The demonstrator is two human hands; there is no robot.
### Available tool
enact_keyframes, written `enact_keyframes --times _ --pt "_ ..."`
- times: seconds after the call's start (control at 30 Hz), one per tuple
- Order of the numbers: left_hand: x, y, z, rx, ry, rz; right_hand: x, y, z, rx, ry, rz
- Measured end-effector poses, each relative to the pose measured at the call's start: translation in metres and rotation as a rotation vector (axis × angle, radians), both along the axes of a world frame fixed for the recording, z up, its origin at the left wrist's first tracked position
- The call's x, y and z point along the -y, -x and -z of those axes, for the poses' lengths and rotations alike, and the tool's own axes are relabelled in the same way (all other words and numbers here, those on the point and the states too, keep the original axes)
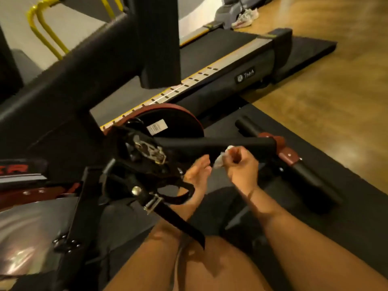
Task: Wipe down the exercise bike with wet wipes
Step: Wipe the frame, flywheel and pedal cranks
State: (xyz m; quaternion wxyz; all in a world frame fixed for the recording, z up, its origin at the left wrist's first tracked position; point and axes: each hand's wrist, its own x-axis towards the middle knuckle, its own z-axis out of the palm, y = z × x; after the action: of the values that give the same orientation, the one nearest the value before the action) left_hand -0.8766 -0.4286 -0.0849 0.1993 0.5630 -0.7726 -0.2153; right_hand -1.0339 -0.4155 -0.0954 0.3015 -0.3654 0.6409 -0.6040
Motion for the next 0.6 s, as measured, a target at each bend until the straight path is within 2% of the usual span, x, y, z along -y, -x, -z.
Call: enact_keyframes --times 0.03,0.1,0.13,0.23,0.3,0.37,0.43,0.5,0.6 --pt "-0.007 0.018 -0.023 0.124 0.12 0.117 -0.002 0.014 0.006 0.01 -0.033 0.02" --pt "-0.009 0.033 -0.043 0.389 0.373 0.152 -0.007 0.036 0.016 -0.005 -0.124 0.072" --pt "-0.008 0.039 -0.047 0.621 0.47 0.16 -0.008 0.042 0.018 -0.01 -0.161 0.076" --pt "0.001 0.038 -0.046 1.143 0.505 0.095 0.001 0.033 0.025 0.034 -0.191 0.047" --pt "0.009 0.042 -0.044 1.213 0.492 0.084 0.011 0.007 0.021 -0.037 -0.127 -0.036" --pt "0.021 0.05 -0.044 1.159 0.496 0.124 0.021 -0.023 0.016 0.017 -0.053 -0.152" --pt "0.029 0.05 -0.045 1.112 0.464 0.143 0.027 -0.038 0.018 -0.038 -0.078 -0.201" --pt "0.033 0.045 -0.043 1.147 0.499 0.174 0.032 -0.032 0.03 -0.012 -0.138 -0.097" --pt "0.037 0.042 -0.036 1.145 0.523 0.181 0.037 -0.004 0.057 0.191 -0.209 0.2"
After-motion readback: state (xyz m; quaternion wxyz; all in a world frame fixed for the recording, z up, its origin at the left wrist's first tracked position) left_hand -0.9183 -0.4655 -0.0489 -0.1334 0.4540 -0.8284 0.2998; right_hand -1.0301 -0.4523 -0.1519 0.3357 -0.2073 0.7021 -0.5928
